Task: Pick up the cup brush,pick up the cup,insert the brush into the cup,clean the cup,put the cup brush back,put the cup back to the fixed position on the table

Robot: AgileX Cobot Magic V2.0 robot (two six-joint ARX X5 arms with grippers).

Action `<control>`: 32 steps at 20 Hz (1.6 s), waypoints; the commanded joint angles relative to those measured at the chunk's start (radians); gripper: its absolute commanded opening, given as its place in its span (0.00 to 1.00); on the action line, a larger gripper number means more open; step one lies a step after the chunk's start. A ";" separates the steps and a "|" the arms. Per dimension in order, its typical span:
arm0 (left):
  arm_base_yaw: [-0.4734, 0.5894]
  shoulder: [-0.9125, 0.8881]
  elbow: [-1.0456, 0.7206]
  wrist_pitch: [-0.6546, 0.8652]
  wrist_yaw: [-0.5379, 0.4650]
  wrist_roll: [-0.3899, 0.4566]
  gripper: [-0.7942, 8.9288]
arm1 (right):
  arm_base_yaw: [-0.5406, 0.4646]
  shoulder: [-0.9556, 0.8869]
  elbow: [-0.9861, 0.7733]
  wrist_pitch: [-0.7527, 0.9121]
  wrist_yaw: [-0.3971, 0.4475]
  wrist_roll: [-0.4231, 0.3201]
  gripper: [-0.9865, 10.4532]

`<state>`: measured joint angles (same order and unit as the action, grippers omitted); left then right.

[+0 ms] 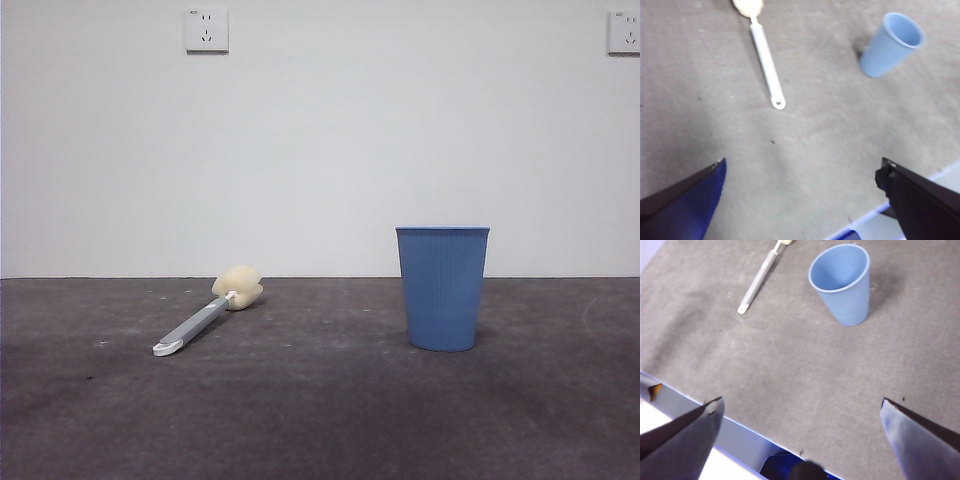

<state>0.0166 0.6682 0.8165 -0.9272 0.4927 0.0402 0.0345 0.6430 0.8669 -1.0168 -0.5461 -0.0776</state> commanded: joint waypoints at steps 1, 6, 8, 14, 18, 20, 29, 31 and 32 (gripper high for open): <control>-0.055 0.083 0.003 0.083 -0.056 -0.049 0.66 | 0.002 -0.002 0.002 0.006 0.002 0.002 0.69; -0.278 0.350 0.004 0.326 -0.272 -0.166 0.66 | 0.003 -0.002 0.002 0.006 0.002 0.010 0.69; -0.363 0.475 0.018 0.411 -0.389 -0.206 0.66 | 0.003 -0.002 0.002 0.006 0.002 0.010 0.69; -0.470 0.871 0.236 0.455 -0.551 -0.225 0.66 | 0.003 -0.002 0.002 0.006 0.002 0.017 0.69; -0.474 1.041 0.338 0.460 -0.571 -0.232 0.65 | 0.007 -0.002 0.002 0.006 0.002 0.017 0.69; -0.474 1.091 0.349 0.475 -0.580 -0.232 0.65 | 0.007 -0.002 0.002 0.006 0.002 0.017 0.69; -0.475 1.166 0.349 0.504 -0.592 -0.277 0.55 | 0.007 -0.002 0.002 0.006 0.002 0.017 0.69; -0.478 1.181 0.349 0.499 -0.592 -0.285 0.55 | 0.007 -0.002 0.002 0.006 0.002 0.017 0.69; -0.482 1.181 0.349 0.500 -0.597 -0.285 0.55 | 0.007 -0.002 0.002 0.006 0.002 0.017 0.69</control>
<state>-0.4587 1.8454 1.1641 -0.4290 -0.0994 -0.2325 0.0395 0.6430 0.8669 -1.0168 -0.5457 -0.0669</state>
